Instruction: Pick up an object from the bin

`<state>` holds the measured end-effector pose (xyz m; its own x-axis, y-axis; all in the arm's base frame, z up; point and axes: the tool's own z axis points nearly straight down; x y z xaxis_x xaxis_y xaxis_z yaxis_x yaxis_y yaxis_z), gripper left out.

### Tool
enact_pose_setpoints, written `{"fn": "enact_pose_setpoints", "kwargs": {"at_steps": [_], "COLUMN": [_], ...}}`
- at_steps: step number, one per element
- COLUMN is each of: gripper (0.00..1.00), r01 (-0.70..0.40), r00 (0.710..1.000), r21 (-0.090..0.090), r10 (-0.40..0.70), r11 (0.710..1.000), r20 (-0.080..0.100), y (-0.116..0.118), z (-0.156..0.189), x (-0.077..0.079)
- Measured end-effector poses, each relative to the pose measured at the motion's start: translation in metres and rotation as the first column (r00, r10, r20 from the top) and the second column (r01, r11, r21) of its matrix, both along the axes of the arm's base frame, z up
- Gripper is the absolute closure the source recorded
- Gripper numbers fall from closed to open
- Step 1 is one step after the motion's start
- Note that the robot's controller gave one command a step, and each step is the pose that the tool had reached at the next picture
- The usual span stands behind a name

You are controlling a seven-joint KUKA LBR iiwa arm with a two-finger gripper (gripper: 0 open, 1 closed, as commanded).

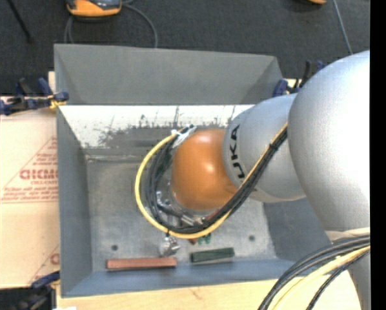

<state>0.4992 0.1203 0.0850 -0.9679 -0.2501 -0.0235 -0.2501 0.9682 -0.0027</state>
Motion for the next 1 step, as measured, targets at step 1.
{"fn": "enact_pose_setpoints", "kwargs": {"at_steps": [1], "gripper": [0.0], "r01": [-0.099], "r00": [0.995], "r21": [-0.003], "r10": [0.099], "r11": [0.995], "r20": [-0.026], "y": [-0.0469], "z": [0.0504], "x": [0.0049]}}
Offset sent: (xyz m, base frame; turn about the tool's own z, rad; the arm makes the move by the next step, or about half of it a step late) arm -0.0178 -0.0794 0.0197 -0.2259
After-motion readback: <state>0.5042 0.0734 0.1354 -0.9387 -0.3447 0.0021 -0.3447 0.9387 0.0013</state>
